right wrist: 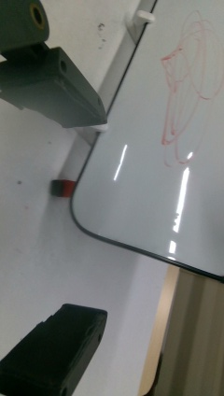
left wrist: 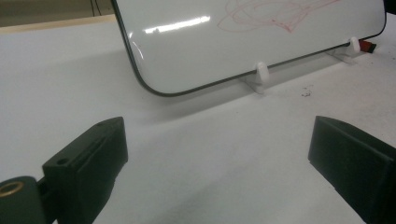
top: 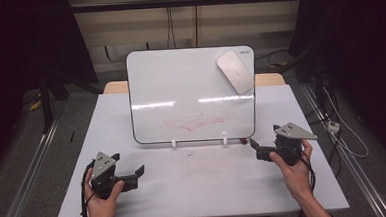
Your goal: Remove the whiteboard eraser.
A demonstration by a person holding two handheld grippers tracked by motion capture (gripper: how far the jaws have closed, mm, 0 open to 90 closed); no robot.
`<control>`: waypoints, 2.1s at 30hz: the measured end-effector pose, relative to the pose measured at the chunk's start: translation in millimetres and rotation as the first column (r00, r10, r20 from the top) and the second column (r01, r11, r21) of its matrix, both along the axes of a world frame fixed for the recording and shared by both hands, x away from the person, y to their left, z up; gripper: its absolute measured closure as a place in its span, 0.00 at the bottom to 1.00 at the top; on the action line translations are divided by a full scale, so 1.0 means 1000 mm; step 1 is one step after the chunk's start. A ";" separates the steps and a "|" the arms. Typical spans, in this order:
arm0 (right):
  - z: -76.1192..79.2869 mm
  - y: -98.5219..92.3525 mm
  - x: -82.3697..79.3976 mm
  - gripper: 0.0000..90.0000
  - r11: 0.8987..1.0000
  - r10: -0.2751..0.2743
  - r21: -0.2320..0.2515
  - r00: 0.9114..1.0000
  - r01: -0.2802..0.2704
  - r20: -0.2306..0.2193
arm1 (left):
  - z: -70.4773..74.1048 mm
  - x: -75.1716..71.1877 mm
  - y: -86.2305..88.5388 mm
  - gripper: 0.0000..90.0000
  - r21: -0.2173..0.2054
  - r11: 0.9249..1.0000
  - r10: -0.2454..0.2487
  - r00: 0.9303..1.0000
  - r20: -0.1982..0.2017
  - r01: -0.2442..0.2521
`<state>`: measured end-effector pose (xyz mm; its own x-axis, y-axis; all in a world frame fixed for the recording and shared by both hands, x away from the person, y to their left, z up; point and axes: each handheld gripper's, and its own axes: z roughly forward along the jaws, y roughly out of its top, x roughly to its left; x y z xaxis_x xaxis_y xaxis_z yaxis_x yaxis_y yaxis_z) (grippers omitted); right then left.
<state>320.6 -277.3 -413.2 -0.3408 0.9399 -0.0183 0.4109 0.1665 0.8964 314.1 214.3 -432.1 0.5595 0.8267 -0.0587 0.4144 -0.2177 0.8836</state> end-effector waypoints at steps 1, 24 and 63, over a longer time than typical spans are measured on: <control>0.003 0.001 0.002 0.07 1.000 0.001 0.004 1.000 -0.001 0.005 | 0.001 0.000 0.000 0.05 0.005 1.000 0.001 1.000 0.004 -0.001; 0.058 0.030 0.061 0.04 0.998 0.014 -0.063 0.994 -0.007 0.108 | -0.002 0.005 -0.001 0.06 0.016 1.000 -0.016 1.000 0.005 0.016; 0.108 0.053 0.148 0.13 0.962 0.035 -0.274 0.997 -0.015 0.067 | -0.002 0.009 -0.003 0.06 0.014 0.999 -0.031 1.000 -0.002 0.031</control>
